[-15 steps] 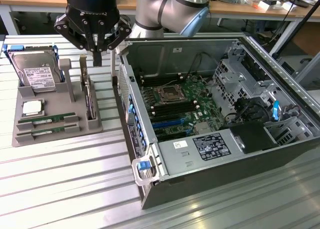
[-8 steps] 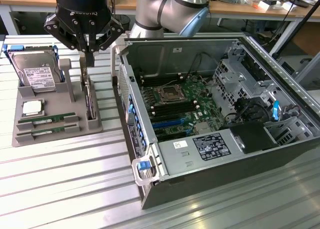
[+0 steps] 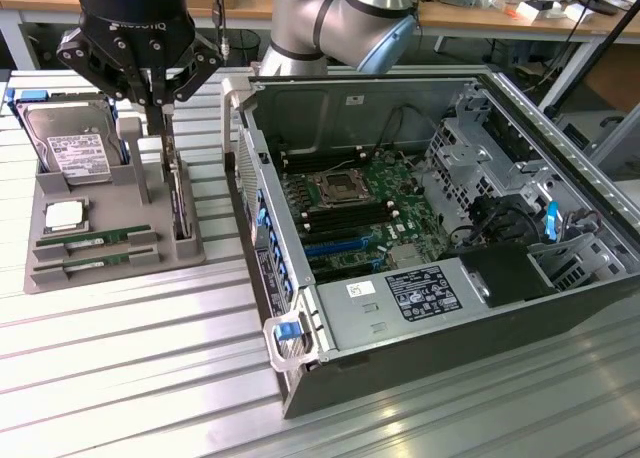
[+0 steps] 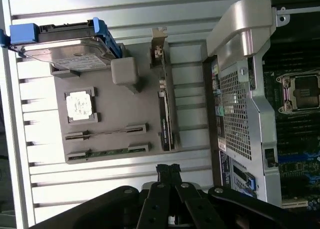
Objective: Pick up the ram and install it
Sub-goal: 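Reach for the ram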
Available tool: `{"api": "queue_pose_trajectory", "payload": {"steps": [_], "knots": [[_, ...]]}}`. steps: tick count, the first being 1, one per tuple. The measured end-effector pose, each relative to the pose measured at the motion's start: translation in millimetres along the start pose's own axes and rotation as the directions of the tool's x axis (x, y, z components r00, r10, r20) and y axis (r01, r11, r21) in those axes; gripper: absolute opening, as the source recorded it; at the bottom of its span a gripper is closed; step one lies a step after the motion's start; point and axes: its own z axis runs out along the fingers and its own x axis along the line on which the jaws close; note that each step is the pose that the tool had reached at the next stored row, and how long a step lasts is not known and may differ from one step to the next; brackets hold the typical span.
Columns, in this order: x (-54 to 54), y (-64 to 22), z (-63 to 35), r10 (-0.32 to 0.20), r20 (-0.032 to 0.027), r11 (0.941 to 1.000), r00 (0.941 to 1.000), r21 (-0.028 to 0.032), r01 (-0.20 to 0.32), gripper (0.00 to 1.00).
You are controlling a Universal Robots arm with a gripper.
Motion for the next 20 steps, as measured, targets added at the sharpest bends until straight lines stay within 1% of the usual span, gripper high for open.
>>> {"api": "queue_pose_trajectory", "payload": {"steps": [2, 10, 13, 15, 20], "knots": [[6.2, -0.6, -0.2, 0.0, 0.0, 1.0, 1.0, 0.0, 0.0, 0.1], [22.3, -2.2, -0.7, 0.0, 0.0, 1.0, 1.0, 0.0001, 0.0, 0.1], [26.1, -2.6, -0.7, 0.0, 0.0, 1.0, 1.0, 0.0, 0.0, 0.1], [30.8, -3.0, -0.9, 0.0, 0.0, 1.0, 1.0, 0.0, 0.0, 0.1], [35.5, -3.5, -1.0, 0.0, 0.0, 1.0, 1.0, 0.0, 0.0, 0.1]]}}
